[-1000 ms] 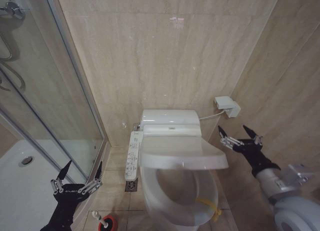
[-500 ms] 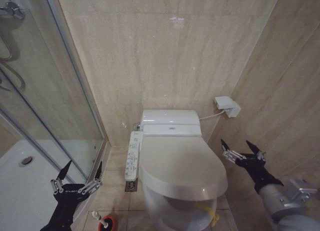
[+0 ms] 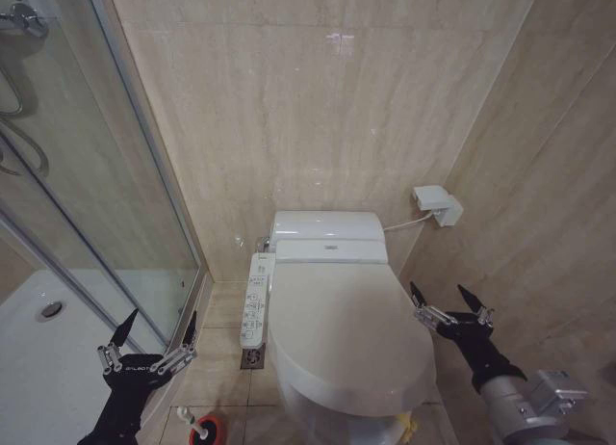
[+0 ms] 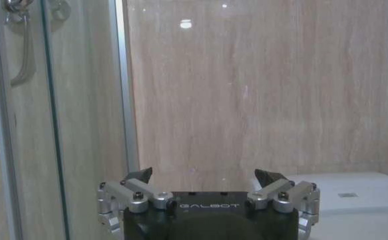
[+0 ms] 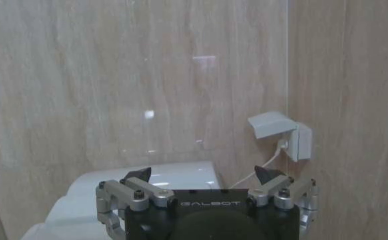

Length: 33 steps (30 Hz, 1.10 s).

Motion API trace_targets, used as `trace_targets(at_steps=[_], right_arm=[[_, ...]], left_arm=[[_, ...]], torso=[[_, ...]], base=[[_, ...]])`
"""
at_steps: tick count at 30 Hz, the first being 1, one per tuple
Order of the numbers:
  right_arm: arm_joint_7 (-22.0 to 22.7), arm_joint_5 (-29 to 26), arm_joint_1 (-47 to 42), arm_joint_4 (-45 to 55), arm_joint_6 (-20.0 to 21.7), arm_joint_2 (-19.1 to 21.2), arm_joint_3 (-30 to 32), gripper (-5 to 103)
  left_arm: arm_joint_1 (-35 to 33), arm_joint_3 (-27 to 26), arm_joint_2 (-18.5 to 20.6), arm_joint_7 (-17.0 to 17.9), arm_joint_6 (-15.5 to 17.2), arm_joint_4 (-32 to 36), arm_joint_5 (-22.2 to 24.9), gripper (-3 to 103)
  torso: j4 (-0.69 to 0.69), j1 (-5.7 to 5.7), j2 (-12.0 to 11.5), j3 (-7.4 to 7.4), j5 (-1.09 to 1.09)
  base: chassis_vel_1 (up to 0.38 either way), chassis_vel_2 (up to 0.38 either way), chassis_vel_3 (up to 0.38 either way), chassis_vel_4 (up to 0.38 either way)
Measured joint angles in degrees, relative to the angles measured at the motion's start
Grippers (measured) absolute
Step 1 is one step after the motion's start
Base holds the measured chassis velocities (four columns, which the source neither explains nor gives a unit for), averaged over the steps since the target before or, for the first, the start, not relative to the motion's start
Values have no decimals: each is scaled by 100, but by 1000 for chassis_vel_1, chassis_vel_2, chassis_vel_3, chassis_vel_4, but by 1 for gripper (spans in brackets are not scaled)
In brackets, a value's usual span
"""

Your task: Open the toilet lid, clean the toilet bowl with a toilet brush, close the toilet lid, and flush.

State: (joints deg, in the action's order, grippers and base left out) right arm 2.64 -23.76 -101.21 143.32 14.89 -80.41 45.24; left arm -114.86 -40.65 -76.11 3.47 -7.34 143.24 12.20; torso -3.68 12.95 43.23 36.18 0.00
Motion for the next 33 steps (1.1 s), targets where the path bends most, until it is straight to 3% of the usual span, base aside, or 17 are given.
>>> trace_targets(at_steps=[26, 33], right_arm=[[-322, 81, -132, -7, -319, -51, 120, 100], [-381, 97, -129, -8, -347, -236, 92, 100]], left_arm=[[0, 0, 0, 0, 0, 0, 0, 100], [0, 0, 0, 0, 0, 0, 0, 100]], torso=[[1, 0, 0, 0, 0], [0, 0, 0, 0, 0]], base=[[0, 0, 0, 0], [0, 0, 0, 0]])
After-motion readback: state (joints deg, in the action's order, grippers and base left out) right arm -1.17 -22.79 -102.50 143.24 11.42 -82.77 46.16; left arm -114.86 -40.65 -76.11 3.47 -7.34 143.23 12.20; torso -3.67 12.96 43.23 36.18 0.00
